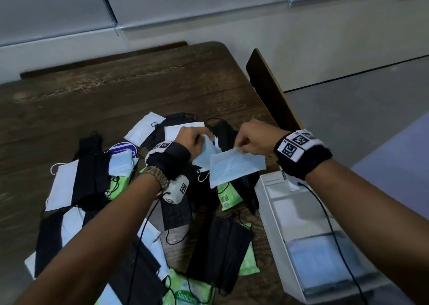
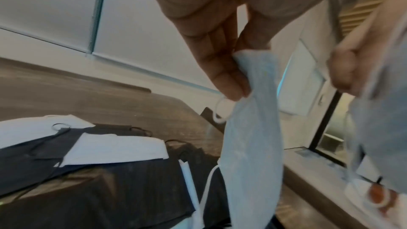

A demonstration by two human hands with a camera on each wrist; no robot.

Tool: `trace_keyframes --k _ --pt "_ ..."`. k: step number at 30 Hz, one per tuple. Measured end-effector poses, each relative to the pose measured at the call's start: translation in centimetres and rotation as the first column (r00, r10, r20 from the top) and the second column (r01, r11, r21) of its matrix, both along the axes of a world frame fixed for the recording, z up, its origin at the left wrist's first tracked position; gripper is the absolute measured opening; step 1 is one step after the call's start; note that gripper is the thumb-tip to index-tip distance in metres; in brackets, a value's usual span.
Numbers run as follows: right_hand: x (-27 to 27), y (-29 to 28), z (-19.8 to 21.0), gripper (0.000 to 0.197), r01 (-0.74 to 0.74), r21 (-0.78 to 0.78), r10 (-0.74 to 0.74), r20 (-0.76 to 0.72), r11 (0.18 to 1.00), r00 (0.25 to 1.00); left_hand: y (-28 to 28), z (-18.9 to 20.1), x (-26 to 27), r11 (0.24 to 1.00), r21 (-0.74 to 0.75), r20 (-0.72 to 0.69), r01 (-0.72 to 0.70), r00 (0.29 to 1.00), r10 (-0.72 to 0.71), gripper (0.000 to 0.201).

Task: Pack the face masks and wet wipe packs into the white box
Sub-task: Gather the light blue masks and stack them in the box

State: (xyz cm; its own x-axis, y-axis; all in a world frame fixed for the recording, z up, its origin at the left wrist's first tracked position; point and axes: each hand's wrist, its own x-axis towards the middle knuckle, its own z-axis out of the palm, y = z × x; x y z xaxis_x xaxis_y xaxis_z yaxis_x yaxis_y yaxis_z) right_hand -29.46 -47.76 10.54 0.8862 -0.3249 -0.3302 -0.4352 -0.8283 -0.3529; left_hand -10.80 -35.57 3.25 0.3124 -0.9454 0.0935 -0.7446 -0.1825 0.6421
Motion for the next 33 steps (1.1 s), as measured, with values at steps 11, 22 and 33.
trace_keyframes --k 11,22,33 --pt "-5.3 3.9 0.2 0.01 0.302 0.15 -0.337 0.413 0.941 0.846 4.6 7.7 -8.2 0.988 -0.149 -0.21 0.032 0.976 -0.063 0.019" --pt "-18.2 3.1 -0.1 0.028 0.295 0.356 -0.364 0.144 0.887 0.92 3.8 5.0 -17.0 0.95 -0.312 -0.395 -0.027 0.913 -0.104 0.03" --pt "-27.4 2.3 -7.8 0.043 0.497 0.038 -0.445 -0.393 0.867 0.805 2.4 -3.2 -28.8 0.816 0.486 0.023 0.311 0.929 -0.368 0.024"
